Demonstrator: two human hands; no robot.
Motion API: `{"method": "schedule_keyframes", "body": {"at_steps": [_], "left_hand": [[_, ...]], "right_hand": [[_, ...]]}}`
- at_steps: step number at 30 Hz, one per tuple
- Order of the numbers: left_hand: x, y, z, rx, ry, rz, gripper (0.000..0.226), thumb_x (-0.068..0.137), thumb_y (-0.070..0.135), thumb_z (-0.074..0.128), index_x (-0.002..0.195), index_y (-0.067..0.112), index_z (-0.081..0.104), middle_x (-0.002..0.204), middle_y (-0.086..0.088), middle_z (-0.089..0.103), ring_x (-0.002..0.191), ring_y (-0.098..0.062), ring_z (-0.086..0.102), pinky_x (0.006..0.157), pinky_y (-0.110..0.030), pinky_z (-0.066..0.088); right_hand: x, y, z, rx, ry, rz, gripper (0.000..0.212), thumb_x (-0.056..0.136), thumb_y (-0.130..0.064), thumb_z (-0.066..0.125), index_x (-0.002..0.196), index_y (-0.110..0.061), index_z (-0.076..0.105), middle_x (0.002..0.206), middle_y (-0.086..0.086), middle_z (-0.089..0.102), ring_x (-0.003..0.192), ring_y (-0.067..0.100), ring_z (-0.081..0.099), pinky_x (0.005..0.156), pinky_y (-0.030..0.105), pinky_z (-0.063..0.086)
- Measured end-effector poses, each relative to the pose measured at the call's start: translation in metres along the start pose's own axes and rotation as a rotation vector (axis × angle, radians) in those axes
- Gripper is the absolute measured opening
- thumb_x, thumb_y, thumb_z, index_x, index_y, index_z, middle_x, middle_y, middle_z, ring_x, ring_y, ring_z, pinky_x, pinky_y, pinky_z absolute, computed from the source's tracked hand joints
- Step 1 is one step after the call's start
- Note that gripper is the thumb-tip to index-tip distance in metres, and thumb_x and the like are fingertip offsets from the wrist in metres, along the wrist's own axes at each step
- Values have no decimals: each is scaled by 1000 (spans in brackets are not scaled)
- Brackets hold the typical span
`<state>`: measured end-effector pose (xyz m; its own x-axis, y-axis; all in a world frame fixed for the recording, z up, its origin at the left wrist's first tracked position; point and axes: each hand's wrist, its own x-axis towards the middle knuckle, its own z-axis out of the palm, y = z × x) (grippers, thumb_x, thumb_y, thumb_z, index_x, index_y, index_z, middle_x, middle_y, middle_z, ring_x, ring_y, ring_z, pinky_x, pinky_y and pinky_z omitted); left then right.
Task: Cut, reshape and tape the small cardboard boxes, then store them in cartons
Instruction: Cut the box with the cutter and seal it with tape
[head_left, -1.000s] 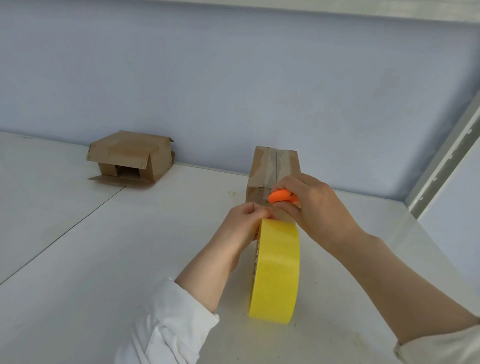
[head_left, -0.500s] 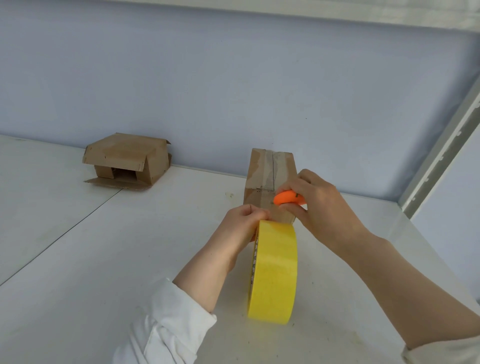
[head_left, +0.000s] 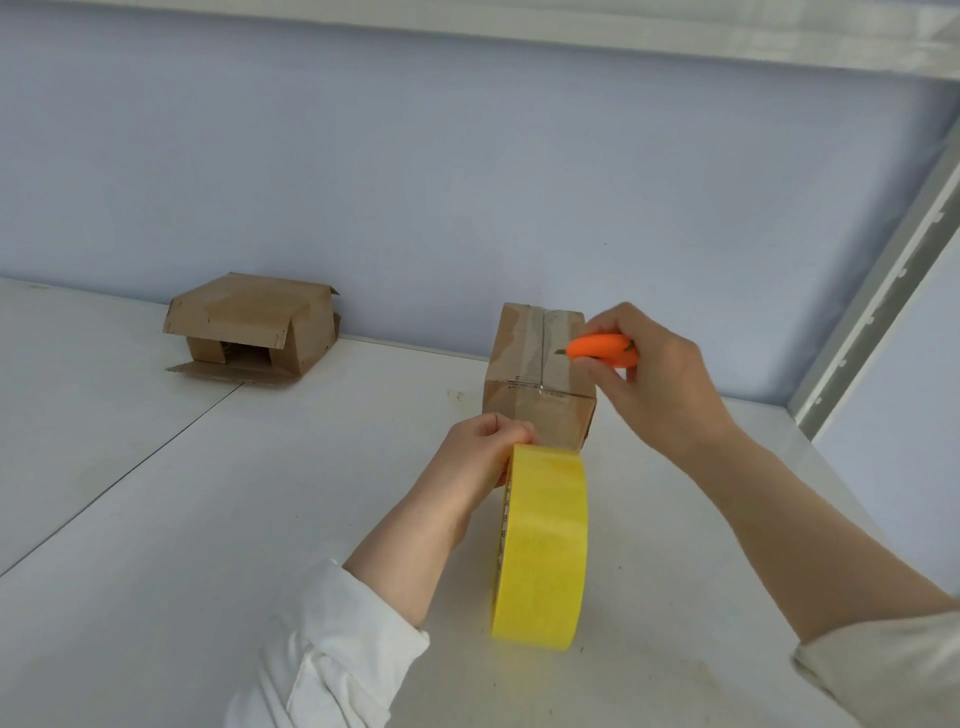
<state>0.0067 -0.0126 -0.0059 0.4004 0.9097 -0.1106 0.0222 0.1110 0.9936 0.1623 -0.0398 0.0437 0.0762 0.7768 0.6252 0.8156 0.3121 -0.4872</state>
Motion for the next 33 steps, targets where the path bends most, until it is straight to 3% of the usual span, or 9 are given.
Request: {"method": "schedule_keyframes", "body": {"at_steps": [4, 7, 12, 18, 21, 25, 28, 30, 33], "left_hand": [[-1, 1, 1, 2, -1, 2, 12, 89, 19, 56, 80, 11, 56, 63, 3, 52, 55, -7, 46, 44, -7, 37], [0, 3, 1, 28, -1, 0, 15, 88, 20, 57, 76, 12, 56, 64, 2, 51, 55, -7, 45, 42, -7, 35], [1, 3, 2, 52, 23, -6, 23, 91, 22, 55, 68, 16, 54, 61, 3, 50, 54, -6, 45, 48, -11, 38], [-22, 2, 2, 37, -27, 96, 19, 91, 24, 55, 82, 10, 62, 72, 8, 67, 65, -3, 58, 68, -18, 43], [-35, -2, -1, -1, 18, 183, 20, 91, 23, 55, 85, 7, 64, 82, 6, 72, 73, -1, 61, 75, -21, 42], [-50, -4, -8, -35, 80, 306, 17, 91, 22, 54, 83, 9, 61, 80, 6, 70, 75, -1, 61, 76, -19, 43], [-60, -6, -8, -35, 107, 391, 15, 92, 19, 53, 83, 9, 59, 77, 9, 69, 74, 1, 62, 71, -12, 43], [-64, -8, -7, -21, 119, 432, 14, 92, 19, 53, 83, 9, 59, 76, 10, 68, 74, 1, 62, 68, -10, 43], [-68, -7, -10, -78, 128, 474, 18, 89, 27, 54, 83, 11, 59, 78, 7, 69, 76, -2, 64, 69, -10, 44]], "right_hand": [[4, 12, 26, 11, -79, 104, 22, 81, -16, 70, 95, -20, 54, 97, -3, 61, 89, 15, 54, 74, 12, 40], [2, 16, 30, 60, -113, 130, 34, 76, -19, 75, 97, -26, 50, 101, -4, 57, 100, 19, 52, 83, 29, 44], [0, 16, 34, -15, -104, 114, 34, 77, -17, 75, 95, -22, 47, 98, -7, 52, 99, 20, 47, 78, 23, 34], [2, 15, 38, -64, -104, 117, 30, 79, -18, 73, 96, -20, 49, 103, 0, 58, 99, 26, 51, 84, 35, 44], [4, 7, 25, 49, -114, 213, 19, 84, -21, 68, 90, -22, 50, 94, -7, 59, 92, 15, 53, 73, 13, 42], [-9, -18, 6, 336, -125, 349, 5, 94, -29, 52, 93, -24, 54, 73, -14, 49, 67, 2, 46, 54, 5, 36], [-26, -43, 9, 406, -264, 394, 29, 91, -45, 46, 101, -21, 60, 74, -11, 50, 64, 1, 45, 56, 8, 35], [-33, -59, 10, 474, -327, 412, 53, 76, -63, 44, 105, -22, 61, 81, -13, 56, 64, -4, 51, 60, 9, 38], [-38, -78, 14, 543, -360, 390, 50, 71, -56, 54, 106, -22, 59, 86, -14, 61, 65, -12, 56, 59, 5, 42]]}}
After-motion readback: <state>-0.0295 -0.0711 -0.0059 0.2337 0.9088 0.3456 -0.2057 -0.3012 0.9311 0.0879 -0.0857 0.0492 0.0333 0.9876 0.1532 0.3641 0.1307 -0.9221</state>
